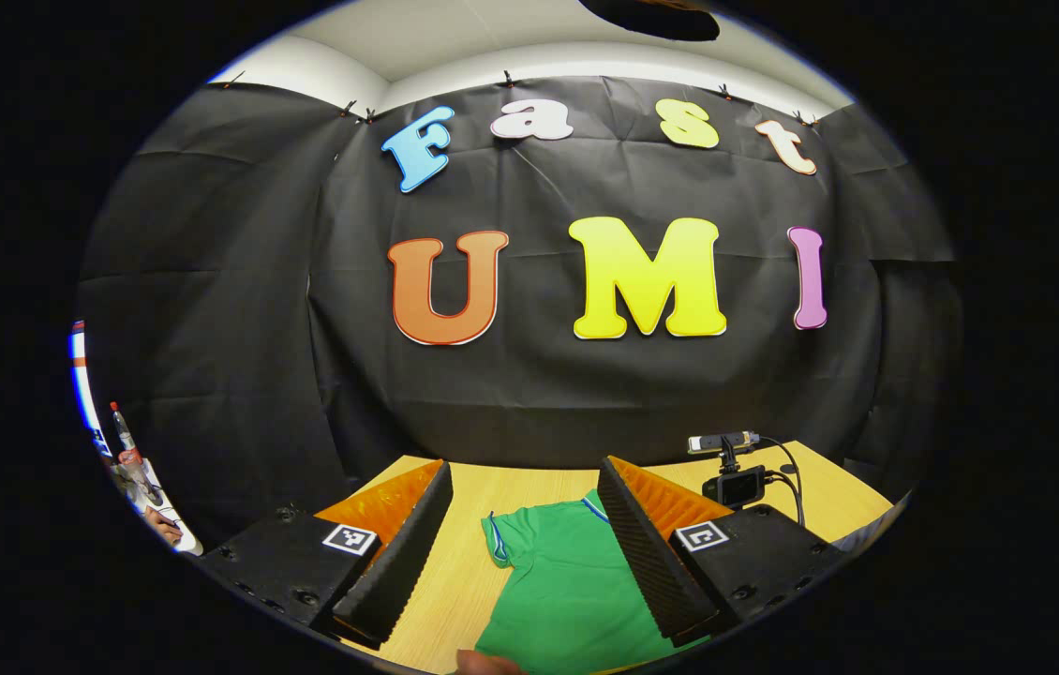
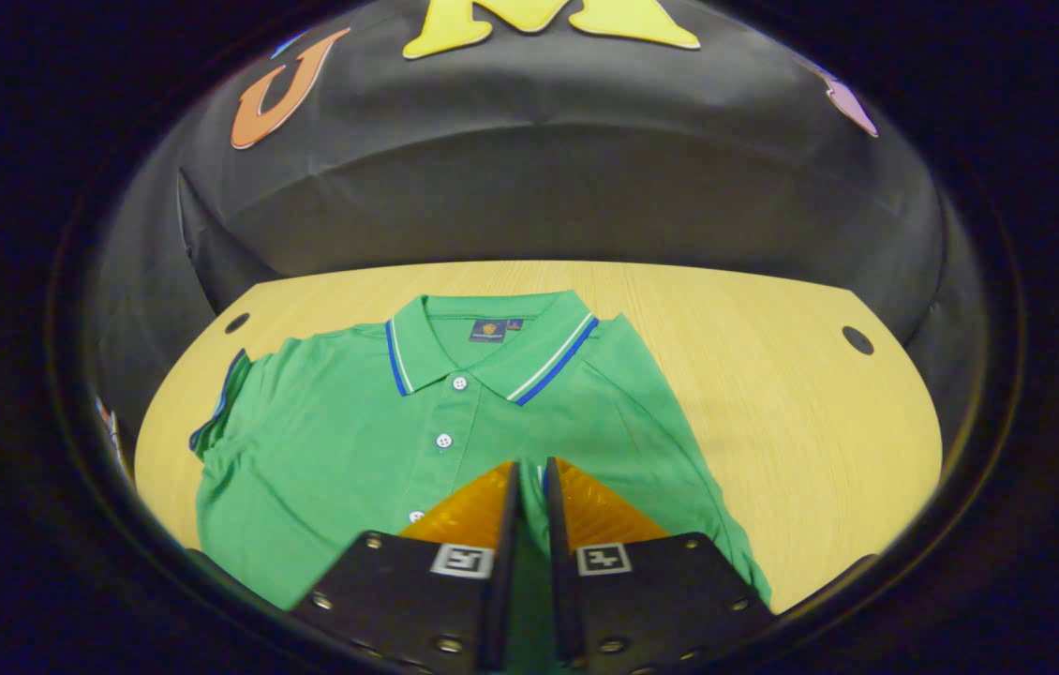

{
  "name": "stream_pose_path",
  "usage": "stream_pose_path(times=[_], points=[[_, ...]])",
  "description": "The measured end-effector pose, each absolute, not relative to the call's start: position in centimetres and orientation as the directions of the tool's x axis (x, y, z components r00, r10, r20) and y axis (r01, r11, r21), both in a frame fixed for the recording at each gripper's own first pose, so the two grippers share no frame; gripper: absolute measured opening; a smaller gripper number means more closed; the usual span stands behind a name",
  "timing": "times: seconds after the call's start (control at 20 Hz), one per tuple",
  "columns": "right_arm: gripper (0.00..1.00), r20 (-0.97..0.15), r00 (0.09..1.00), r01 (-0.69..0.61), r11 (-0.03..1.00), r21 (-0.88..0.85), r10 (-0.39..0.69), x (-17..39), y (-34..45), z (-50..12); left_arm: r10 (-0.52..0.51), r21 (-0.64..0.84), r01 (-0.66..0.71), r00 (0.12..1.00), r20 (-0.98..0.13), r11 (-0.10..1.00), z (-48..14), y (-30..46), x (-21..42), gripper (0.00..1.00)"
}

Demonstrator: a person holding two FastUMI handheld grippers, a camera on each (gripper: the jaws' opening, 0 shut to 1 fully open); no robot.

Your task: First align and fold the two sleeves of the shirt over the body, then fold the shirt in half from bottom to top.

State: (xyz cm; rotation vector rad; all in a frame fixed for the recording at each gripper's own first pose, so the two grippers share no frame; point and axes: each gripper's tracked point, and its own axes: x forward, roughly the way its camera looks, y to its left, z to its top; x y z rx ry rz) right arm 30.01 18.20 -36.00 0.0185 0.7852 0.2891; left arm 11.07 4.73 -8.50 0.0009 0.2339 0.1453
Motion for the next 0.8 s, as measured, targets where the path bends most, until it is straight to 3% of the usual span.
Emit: stream_pose_path(times=[0.05, 0.15, 0.45, 0.8], points=[[0.42, -0.688, 0.668, -0.274, 0.953, 0.129, 0.284, 29.8, 18.9, -36.0, 0.147, 0.022, -0.146, 0.963, -0.227, 0.989, -8.3, 4.8, 11.0, 0.96], [0.8, -0.689, 0.681, -0.279, 0.958, 0.071, 0.249, 29.8, 18.6, -35.9, 0.147, 0.024, -0.145, 0.965, -0.217, 0.989, -7.9, 4.8, 10.9, 0.99], [0.8, -0.604, 0.753, -0.253, 0.962, 0.1, 0.26, 30.9, 18.4, -31.4, 0.135, 0.023, -0.133, 0.972, -0.194, 0.991, -7.1, 4.9, 9.9, 0.99], [0.79, -0.365, 0.892, -0.273, 0.961, 0.036, 0.267, 30.6, 15.6, -18.0, 0.107, 0.0, -0.108, 0.979, -0.174, 0.994, -7.1, 5.1, 9.8, 0.99]])
